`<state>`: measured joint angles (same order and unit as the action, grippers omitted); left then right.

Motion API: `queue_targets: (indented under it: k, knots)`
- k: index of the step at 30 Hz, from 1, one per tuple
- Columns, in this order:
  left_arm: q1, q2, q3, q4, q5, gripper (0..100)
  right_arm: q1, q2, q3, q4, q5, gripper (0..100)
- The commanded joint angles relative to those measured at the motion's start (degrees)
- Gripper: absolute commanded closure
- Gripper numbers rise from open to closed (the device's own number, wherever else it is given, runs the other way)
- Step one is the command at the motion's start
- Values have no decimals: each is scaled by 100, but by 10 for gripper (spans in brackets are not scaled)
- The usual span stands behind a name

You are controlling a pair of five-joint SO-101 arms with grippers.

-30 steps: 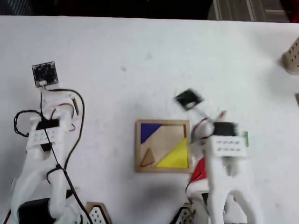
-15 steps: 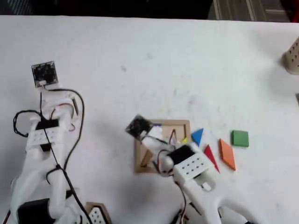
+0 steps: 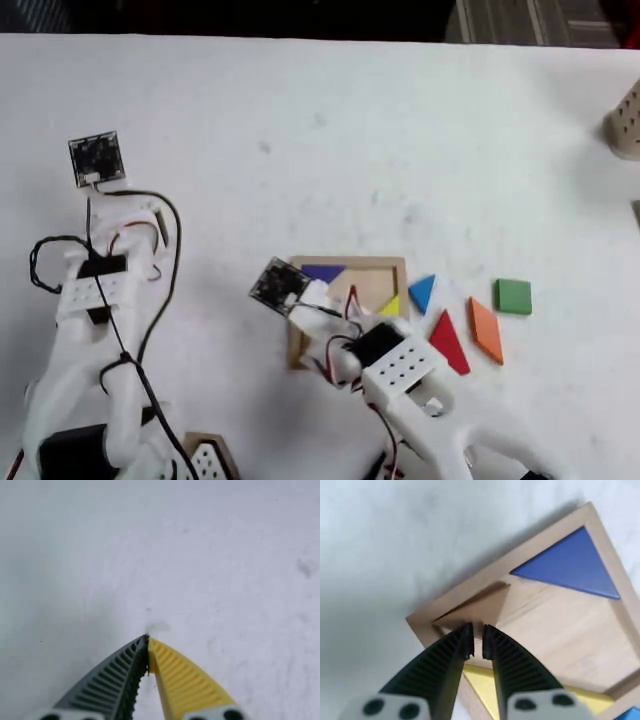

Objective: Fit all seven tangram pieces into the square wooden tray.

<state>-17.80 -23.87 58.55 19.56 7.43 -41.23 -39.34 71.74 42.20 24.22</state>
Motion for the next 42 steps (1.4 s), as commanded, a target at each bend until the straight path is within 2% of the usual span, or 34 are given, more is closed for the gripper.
queue_targets:
  k: [1,7,13,16,21,28,32,42]
  knots:
    - [75,-13,-18,-141,-62,977,-189,-127,-26,-154,-70,964]
    - [75,-13,-18,-141,-62,977,-365,-189,-35,-101,-70,964]
    - [75,-13,-18,-141,-62,977,356,-180,-501,558,-149,966]
    - [75,-13,-18,-141,-62,977,620,-84,-378,479,-404,964]
    - [84,-13,-18,-141,-62,977,620,514,-211,75,-422,964]
    - [84,-13,-18,-141,-62,977,611,1596,-985,-127,-448,964]
    - [75,-13,-18,-141,-62,977,637,1666,-1134,-92,-448,964]
    - [75,-13,-18,-141,-62,977,1692,-92,-1090,1833,-396,964]
